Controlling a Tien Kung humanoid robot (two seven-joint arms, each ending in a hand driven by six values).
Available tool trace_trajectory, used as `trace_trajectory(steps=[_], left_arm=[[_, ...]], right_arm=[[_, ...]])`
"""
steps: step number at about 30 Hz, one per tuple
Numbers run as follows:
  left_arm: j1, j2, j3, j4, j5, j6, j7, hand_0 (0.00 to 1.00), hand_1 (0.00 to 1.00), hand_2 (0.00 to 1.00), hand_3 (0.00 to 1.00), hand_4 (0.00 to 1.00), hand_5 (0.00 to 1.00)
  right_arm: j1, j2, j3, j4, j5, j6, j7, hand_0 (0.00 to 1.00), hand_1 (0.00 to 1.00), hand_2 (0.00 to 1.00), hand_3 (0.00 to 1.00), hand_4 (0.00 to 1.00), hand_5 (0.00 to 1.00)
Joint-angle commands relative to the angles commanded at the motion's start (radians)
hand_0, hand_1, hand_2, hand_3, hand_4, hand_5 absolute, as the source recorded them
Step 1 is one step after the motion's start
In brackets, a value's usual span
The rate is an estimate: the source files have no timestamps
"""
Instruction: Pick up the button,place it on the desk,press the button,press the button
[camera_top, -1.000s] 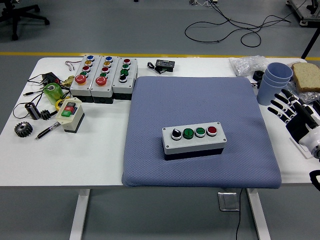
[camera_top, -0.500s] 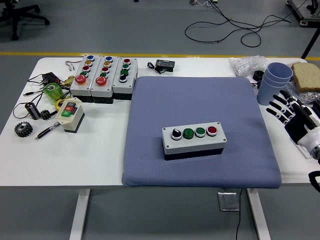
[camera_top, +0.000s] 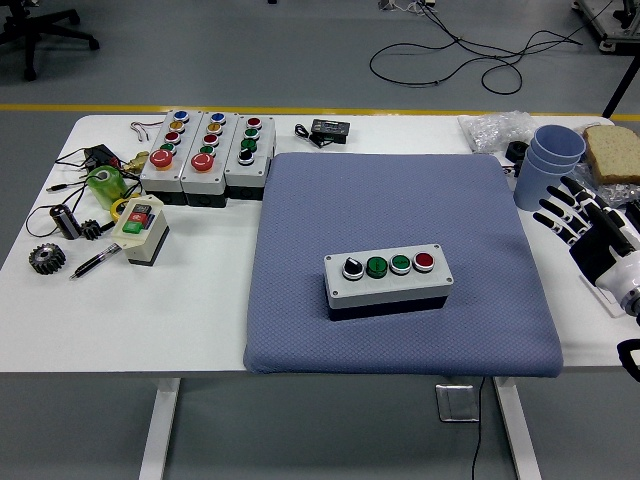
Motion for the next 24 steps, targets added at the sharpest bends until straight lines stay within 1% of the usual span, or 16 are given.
trace_trajectory(steps=[24], left_arm=[[-0.001, 0.0, 0.007, 0.0, -0.005, -0.001, -0.001, 0.602, 0.642, 0.69, 0.56, 0.411, 0.761]], right_arm=[[0.0, 0.002, 0.007, -0.002, 0.001, 0.004, 0.0, 0.641, 0.587, 0.63, 0.614, 0.686, 0.306]])
